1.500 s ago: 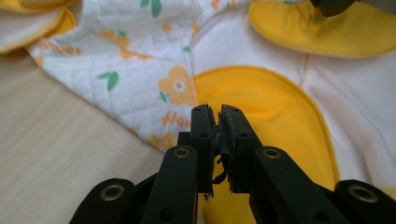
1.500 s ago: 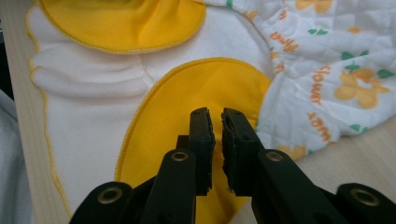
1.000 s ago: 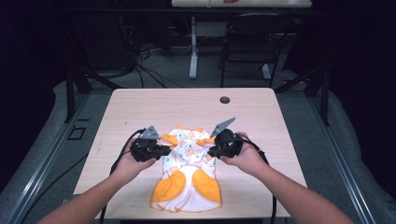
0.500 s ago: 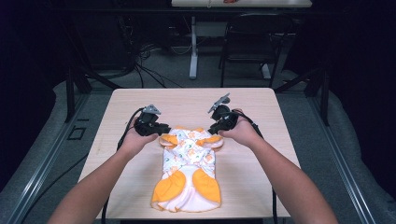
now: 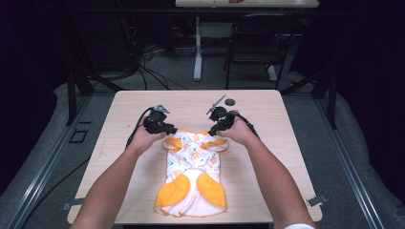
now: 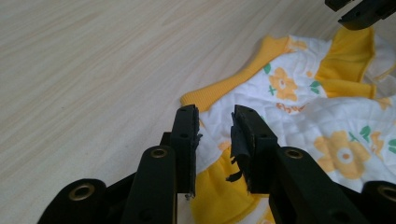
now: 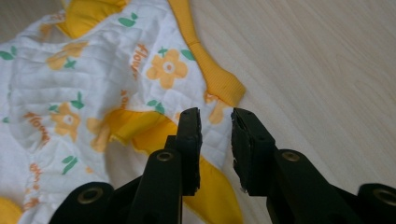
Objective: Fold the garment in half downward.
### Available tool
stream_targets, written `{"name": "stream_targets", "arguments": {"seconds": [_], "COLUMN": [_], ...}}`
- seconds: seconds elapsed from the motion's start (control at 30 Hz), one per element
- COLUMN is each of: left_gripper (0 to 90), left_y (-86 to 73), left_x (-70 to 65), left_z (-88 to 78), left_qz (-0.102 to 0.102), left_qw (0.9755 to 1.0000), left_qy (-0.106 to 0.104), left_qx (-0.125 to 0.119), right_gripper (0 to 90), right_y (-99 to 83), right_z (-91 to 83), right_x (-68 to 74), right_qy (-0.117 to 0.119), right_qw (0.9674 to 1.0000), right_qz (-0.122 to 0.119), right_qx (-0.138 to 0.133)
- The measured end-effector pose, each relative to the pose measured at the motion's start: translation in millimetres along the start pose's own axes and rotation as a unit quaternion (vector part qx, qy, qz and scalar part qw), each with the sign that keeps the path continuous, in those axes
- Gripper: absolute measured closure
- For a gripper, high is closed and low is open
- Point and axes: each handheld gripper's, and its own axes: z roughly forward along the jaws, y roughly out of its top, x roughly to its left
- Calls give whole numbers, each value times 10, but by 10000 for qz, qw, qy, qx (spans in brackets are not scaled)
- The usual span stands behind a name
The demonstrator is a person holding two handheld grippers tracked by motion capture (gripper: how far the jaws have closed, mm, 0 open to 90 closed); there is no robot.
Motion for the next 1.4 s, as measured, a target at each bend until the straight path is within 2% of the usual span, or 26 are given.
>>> {"name": "stream_targets", "arguments": {"seconds": [0.17, 0.23, 0.3, 0.33, 0.53, 0.57, 0.63, 0.83, 0.87, 1.0, 1.03, 1.13, 1.17, 1.2, 1.27, 1.3, 1.4], "left_gripper": [694, 691, 690, 679, 658, 649, 645, 623, 621, 591, 581, 564, 563, 562, 561, 557, 558], "left_y": [-18, -19, -17, -18, -39, -44, -58, -67, -69, -86, -103, -117, -122, -133, -142, -145, -153], "left_x": [12, 9, -2, -4, -9, -10, 9, 50, 69, 117, 153, 186, 192, 211, 206, 208, 202], "left_z": [77, 104, 127, 138, 243, 260, 291, 276, 251, 236, 240, 258, 274, 303, 336, 350, 382], "left_qz": [-31, -22, -9, 4, -6, 0, -27, -95, -73, -138, -207, -225, -295, -298, -321, -286, -296], "left_qw": [9999, 9999, 9999, 9999, 9997, 9997, 9995, 9998, 9998, 9998, 9996, 9996, 9994, 9994, 9992, 9992, 9992], "left_qy": [34, -18, 13, -1, 53, 90, 55, 48, 35, 69, 72, 57, 56, -11, -17, -13, -28], "left_qx": [93, 119, 132, 130, 238, 241, 296, 195, 203, 143, 154, 189, 145, 194, 230, 262, 262], "right_gripper": [718, 714, 699, 656, 662, 661, 657, 661, 660, 655, 644, 634, 624, 619, 619, 616, 608], "right_y": [-5, -8, -7, -9, -19, -16, -24, -38, -60, -78, -84, -82, -74, -64, -55, -46, -38], "right_z": [96, 130, 166, 211, 304, 314, 341, 300, 280, 263, 264, 276, 295, 313, 330, 348, 378], "right_x": [-41, -46, -37, -13, 19, 11, 11, -20, -27, -36, -61, -91, -126, -143, -158, -174, -203], "right_qy": [-73, -93, -99, -91, -116, -148, -203, -277, -303, -294, -245, -228, -176, -172, -205, -192, -62], "right_qw": [9999, 9998, 9998, 9998, 9996, 9992, 9990, 9981, 9974, 9971, 9977, 9981, 9985, 9982, 9979, 9980, 9982], "right_qz": [52, 78, 54, 3, -42, -115, -158, -313, -420, -471, -384, -292, -147, -131, -126, -49, 55], "right_qx": [108, 144, 172, 179, 257, 351, 369, 443, 502, 515, 508, 500, 489, 555, 594, 596, 589]}}
